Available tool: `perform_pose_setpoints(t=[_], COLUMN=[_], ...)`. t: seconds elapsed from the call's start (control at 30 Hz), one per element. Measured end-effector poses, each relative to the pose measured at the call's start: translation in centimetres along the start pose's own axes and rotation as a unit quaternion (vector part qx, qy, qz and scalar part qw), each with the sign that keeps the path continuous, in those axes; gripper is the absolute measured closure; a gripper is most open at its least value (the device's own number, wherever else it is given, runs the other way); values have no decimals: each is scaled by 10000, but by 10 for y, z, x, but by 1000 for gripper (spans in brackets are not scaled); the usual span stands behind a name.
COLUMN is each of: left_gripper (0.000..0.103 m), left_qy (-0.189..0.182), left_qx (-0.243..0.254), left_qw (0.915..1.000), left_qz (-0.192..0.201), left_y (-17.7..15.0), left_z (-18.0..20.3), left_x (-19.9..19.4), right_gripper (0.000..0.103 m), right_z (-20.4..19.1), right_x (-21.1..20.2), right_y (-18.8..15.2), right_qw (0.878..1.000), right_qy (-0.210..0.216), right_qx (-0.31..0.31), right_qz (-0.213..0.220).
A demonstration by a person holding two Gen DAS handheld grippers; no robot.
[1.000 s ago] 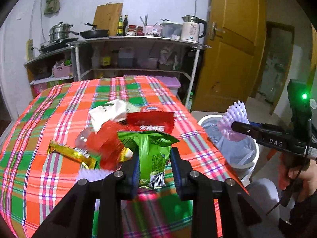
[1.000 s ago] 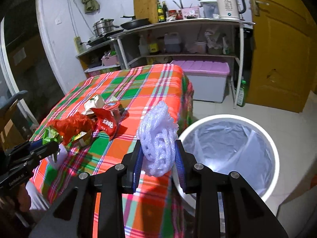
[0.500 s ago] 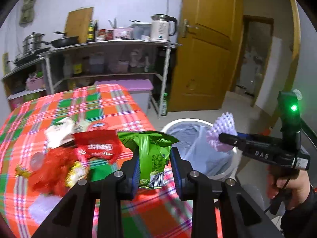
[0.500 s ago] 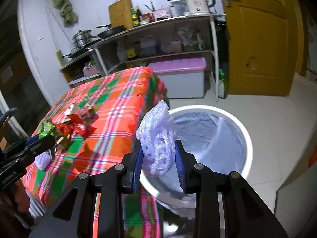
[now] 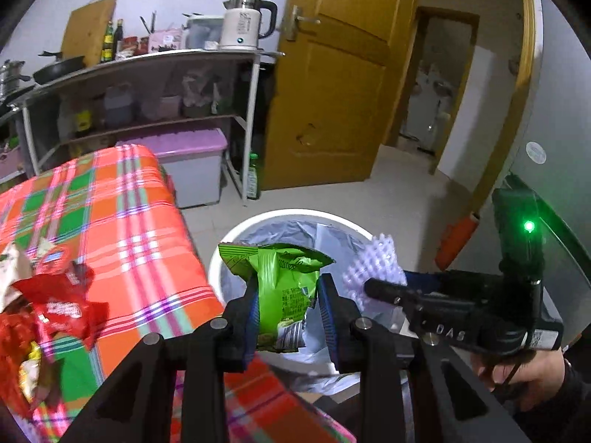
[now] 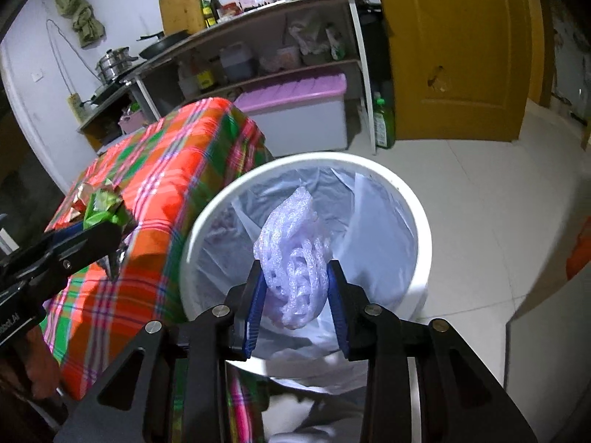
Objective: Collect trash
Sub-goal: 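Carry both items over the bin and open both tools to drop them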
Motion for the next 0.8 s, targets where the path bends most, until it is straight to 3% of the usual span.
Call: perform_pose_setpoints(t=[0.47,0.8], left_gripper=[55,55], left_qy=[92,113], left_qx=[-132,-291], left_qw=[9985,9990], left_qz=[-517,-309], left_y=[-12,-6], left_z=[0,-8], left_x=[47,31], right_gripper=[50,50], right_z=[12,12], right_x=[16,4], right_y=[-18,-14], right_qw=[9995,9999], right_qy=[54,-62], right_qx=[154,121], right_qz=[-267,-105])
Point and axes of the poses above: each gripper's, at about its wrist camera, not at the fingertips, and x roughly the way its jaws point, z to its right, y to its top, the point moved 10 cm from there along x, roughly the way its jaws point, and after that the axes turned 12 degrees about -x, right-handed, at the moved point
